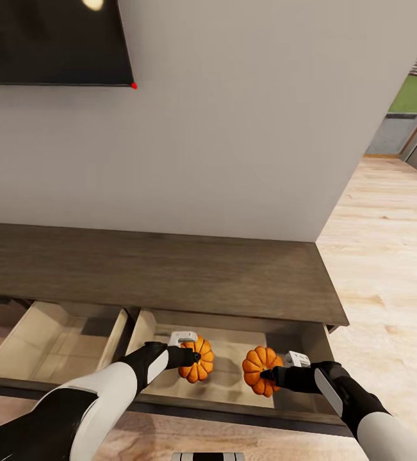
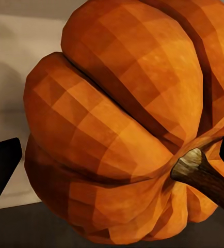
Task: Place each of the two pumpkins and all three candles from the living room inside a cabinet in the living room (use any cabinet), then make sure every cabinet is closed, and position the cauldron so it is next to a table in the living room.
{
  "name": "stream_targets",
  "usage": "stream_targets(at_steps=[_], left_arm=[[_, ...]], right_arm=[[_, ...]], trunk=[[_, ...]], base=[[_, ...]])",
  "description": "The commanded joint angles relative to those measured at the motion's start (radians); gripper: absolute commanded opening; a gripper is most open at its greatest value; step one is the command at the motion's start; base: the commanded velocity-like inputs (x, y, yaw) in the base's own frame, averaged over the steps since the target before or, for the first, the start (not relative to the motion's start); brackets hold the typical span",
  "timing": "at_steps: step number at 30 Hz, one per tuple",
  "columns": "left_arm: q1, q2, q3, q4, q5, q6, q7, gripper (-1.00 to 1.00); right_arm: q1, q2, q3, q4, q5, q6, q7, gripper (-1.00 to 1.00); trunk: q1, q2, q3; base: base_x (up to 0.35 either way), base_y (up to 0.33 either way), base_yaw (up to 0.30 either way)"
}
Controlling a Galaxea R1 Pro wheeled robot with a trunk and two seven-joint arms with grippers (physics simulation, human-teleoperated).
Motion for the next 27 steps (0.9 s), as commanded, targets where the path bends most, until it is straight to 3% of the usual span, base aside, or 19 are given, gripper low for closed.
stream_targets(at_steps=[1,7,13,19,20,27], left_arm=[[0.000,0.000,-0.008,-0.002,0.010,0.006,0.000,-1.00],[0.000,0.000,-0.008,-0.001,0.010,0.006,0.000,-1.00],[0.000,0.000,-0.008,-0.001,0.010,0.006,0.000,-1.00],[0.000,0.000,-0.008,-0.001,0.010,0.004,0.000,-1.00],[0.000,0.000,-0.008,-0.001,0.010,0.004,0.000,-1.00],[0.000,0.000,-0.008,-0.001,0.010,0.004,0.000,-1.00]], right_arm=[[0.000,-0.001,0.005,-0.001,-0.003,0.003,-0.003,-1.00],[0.000,-0.001,0.005,-0.001,-0.003,0.003,-0.003,-1.00],[0.000,-0.001,0.005,-0.001,-0.003,0.003,-0.002,-1.00],[0.000,-0.001,0.005,-0.001,-0.003,0.003,-0.002,-1.00],[0.000,-0.001,0.005,-0.001,-0.003,0.003,-0.002,1.00],[0.000,-0.001,0.005,-0.001,-0.003,0.003,-0.002,1.00]], trunk=[[0.000,0.000,-0.001],[0.000,0.000,-0.001],[0.023,-0.042,-0.019],[0.023,-0.042,-0.019],[0.023,-0.042,-0.019],[0.023,-0.042,-0.019]], base=[[0.000,0.000,0.000],[0.000,0.000,0.000],[0.000,0.000,0.000],[0.000,0.000,0.000],[0.000,0.000,0.000],[0.000,0.000,0.000]])
